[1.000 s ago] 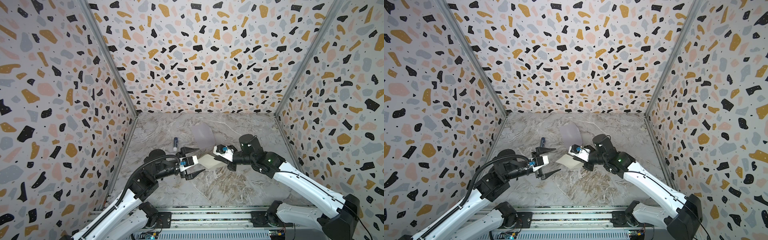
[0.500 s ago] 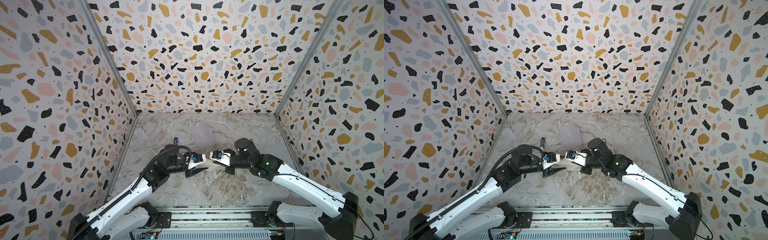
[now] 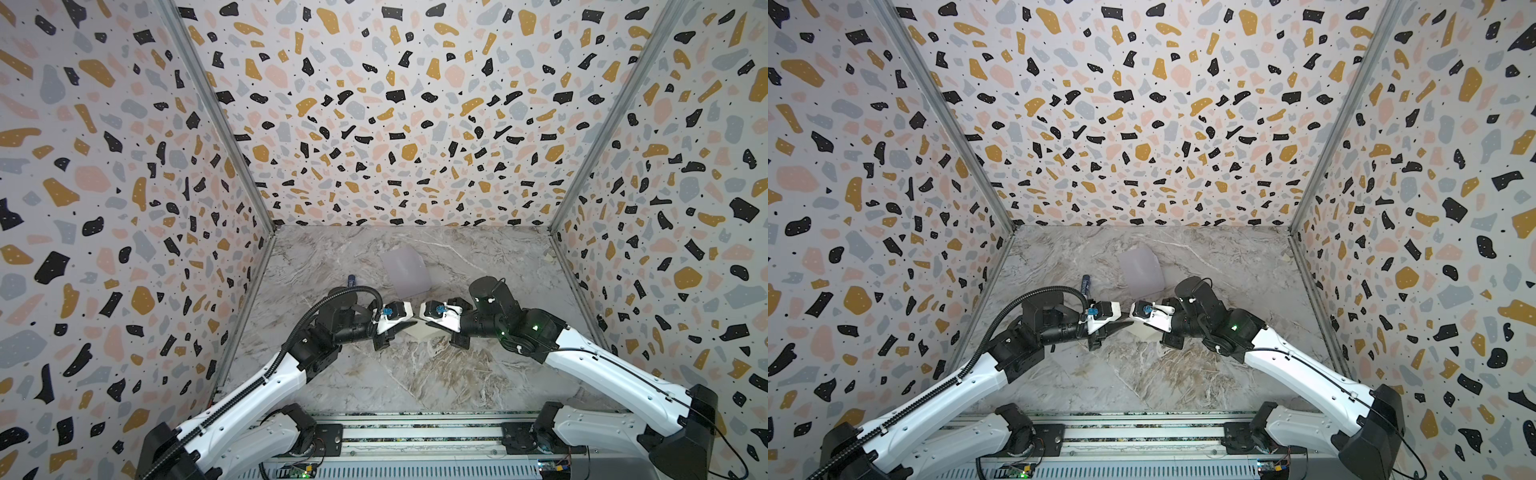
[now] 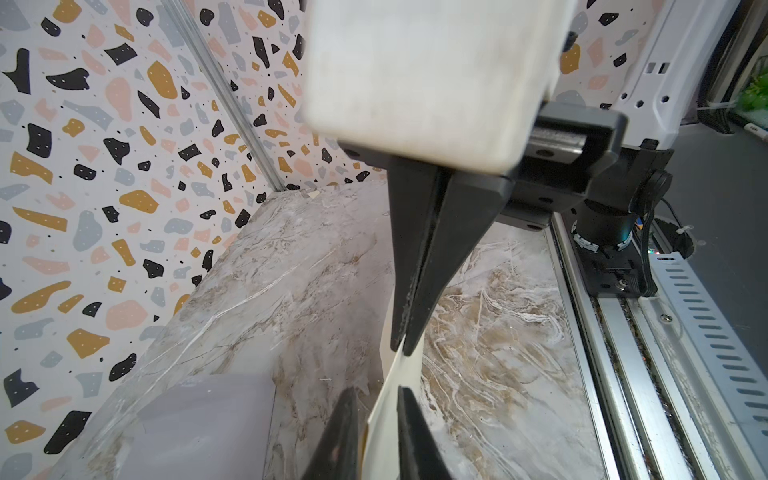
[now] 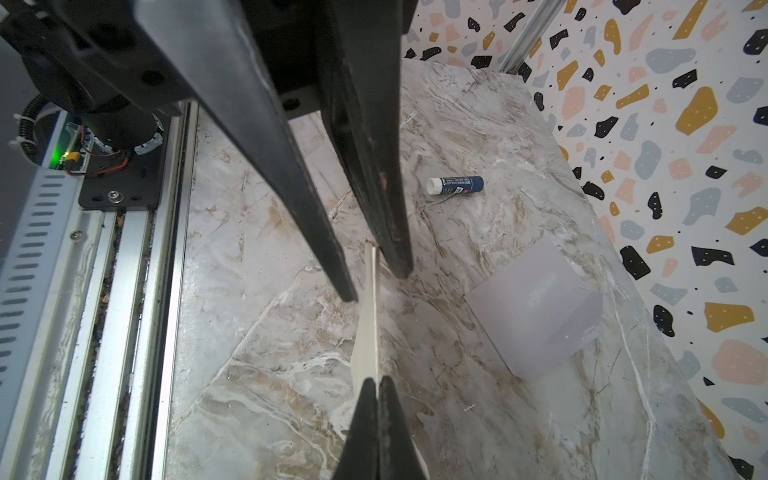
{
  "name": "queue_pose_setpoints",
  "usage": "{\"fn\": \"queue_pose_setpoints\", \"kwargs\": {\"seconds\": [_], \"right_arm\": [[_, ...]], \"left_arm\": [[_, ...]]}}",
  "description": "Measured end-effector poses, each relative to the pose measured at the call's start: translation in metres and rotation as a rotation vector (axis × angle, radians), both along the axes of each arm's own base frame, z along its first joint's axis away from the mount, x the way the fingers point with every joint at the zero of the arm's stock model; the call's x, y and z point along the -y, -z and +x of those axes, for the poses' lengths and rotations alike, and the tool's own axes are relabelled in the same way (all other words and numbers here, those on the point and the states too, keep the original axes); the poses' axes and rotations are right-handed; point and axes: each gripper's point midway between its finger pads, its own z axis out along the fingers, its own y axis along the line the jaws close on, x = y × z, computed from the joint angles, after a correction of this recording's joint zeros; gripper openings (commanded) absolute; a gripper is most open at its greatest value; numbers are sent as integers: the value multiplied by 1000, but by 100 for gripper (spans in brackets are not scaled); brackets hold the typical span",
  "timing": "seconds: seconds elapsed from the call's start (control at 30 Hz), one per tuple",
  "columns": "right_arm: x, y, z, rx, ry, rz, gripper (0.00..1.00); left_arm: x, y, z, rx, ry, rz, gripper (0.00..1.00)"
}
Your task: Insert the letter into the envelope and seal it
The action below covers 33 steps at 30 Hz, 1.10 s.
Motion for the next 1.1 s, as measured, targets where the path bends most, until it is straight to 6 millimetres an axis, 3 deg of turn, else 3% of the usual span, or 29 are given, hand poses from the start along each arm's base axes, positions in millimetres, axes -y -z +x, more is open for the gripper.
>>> {"fn": "queue_pose_setpoints", "kwargs": {"seconds": [0.3, 0.53, 0.67, 1.1], "right_arm": [[1, -2, 0, 5, 2, 4, 0], [1, -2, 1, 8, 7, 2, 0], [1, -2, 2, 11, 12, 0, 0], [3, -6, 5, 31, 33, 8, 14]], "left_arm": [[3, 3, 0, -9, 6, 3, 11], [4, 6, 1, -23, 8, 7, 0], [4, 7, 0, -27, 9, 7, 0], [-2, -1, -3, 14, -7, -6, 0]]}}
